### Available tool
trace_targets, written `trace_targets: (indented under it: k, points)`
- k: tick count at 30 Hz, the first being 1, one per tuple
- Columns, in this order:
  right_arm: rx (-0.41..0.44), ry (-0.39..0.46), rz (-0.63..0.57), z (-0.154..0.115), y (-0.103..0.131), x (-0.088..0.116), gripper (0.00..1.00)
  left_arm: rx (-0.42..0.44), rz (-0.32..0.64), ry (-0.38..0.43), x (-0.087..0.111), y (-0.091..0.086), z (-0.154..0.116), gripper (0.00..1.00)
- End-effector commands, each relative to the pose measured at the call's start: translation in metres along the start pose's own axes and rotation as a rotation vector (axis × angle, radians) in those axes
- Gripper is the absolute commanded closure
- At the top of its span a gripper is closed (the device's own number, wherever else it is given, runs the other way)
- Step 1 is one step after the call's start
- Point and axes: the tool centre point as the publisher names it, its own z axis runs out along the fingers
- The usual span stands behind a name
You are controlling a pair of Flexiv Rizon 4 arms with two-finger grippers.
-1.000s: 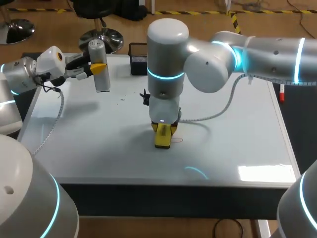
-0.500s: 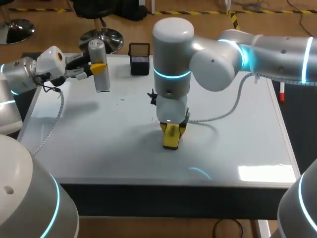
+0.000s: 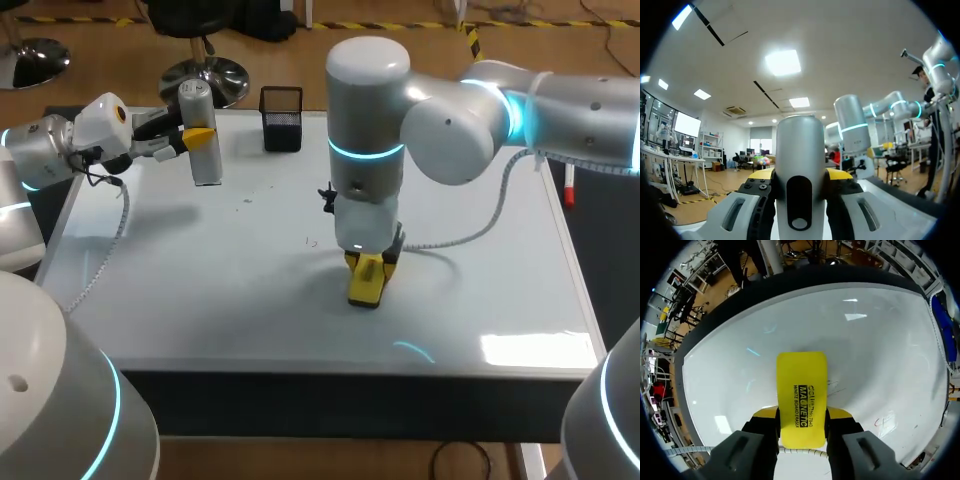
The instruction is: Pick up the inspection probe, press it on each red-marked spot on the whiteboard one by one, put down the probe, pick up the eraser, and wipe off all the red marks.
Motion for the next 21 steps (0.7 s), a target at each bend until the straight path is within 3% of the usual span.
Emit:
trace_targets:
  k: [1,12,21]
  points:
    - [0.003,0.006,0.006,0.053,-0.004,0.013,1.0,0.0,0.002,-0.001,0.0,-0.001,0.0,1.0]
    - [0.042,0.014,0.001,0.035,-0.006,0.015,1.0,0.0,0.002,-0.001,0.0,-0.001,0.0,1.0]
    - [0.162,-0.018,-0.059,-0.027,-0.004,-0.004,1.0,0.0,0.002,-0.001,0.0,-0.001,0.0,1.0]
